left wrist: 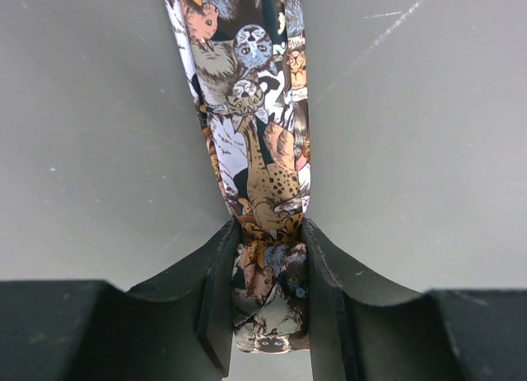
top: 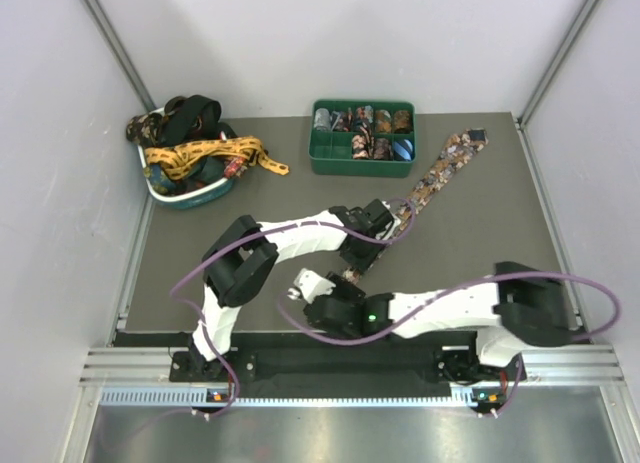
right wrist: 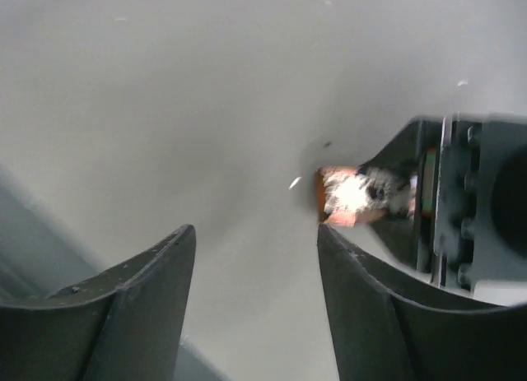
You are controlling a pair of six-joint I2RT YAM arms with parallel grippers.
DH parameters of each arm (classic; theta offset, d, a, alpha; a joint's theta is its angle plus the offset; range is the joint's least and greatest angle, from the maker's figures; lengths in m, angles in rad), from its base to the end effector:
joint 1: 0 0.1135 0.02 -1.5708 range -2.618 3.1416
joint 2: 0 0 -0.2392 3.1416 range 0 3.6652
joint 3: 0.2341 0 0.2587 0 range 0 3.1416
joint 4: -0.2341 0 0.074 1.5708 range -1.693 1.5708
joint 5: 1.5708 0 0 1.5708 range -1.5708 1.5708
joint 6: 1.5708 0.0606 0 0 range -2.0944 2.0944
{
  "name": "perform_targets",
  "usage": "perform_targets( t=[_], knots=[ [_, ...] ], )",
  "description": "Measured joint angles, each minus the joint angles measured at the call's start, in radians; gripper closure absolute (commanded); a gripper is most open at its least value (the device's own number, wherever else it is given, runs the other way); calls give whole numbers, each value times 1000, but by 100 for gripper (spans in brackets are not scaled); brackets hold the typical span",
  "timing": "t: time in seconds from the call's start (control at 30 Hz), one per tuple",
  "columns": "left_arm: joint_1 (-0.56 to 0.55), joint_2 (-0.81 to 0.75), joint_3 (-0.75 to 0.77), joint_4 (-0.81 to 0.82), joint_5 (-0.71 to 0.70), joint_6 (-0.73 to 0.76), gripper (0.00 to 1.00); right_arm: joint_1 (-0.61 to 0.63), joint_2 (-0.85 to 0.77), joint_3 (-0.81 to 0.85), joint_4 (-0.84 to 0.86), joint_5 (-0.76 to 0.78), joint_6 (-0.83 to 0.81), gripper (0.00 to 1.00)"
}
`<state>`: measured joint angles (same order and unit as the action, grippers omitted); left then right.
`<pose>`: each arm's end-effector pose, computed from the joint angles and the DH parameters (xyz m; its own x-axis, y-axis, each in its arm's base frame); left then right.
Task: Roll the ties
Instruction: Roll the tie
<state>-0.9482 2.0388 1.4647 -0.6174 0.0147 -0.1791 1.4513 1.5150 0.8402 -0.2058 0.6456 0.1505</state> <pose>0.2451 -0.3430 0.1157 -0.6783 0.6395 -0.3619 0.7059 0.7038 -0.0794 0.0742 0.3120 0.1476 -0.2029 -0.6857 -0.6991 -0.7251 0.5850 -0.3633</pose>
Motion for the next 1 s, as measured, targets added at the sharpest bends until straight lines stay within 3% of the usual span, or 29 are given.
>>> perform_targets(
  t=[0.1,0.27,0.47,0.73,1.0],
  knots=[
    [0,14,24,-27,4,3,62,1,171,139,-117,98,-21,33],
    [0,35,60,-70,9,3,62,-5,367,322,-303,211,-26,32],
    [0,47,82,-103,19,3,62,-29,444,360,-419,289,-45,32],
    [0,65,112,-148,26,3,63,-58,492,367,-449,350,-104,33],
    [0,98,165,-209,27,3,63,-69,563,433,-483,382,-143,41]
  ],
)
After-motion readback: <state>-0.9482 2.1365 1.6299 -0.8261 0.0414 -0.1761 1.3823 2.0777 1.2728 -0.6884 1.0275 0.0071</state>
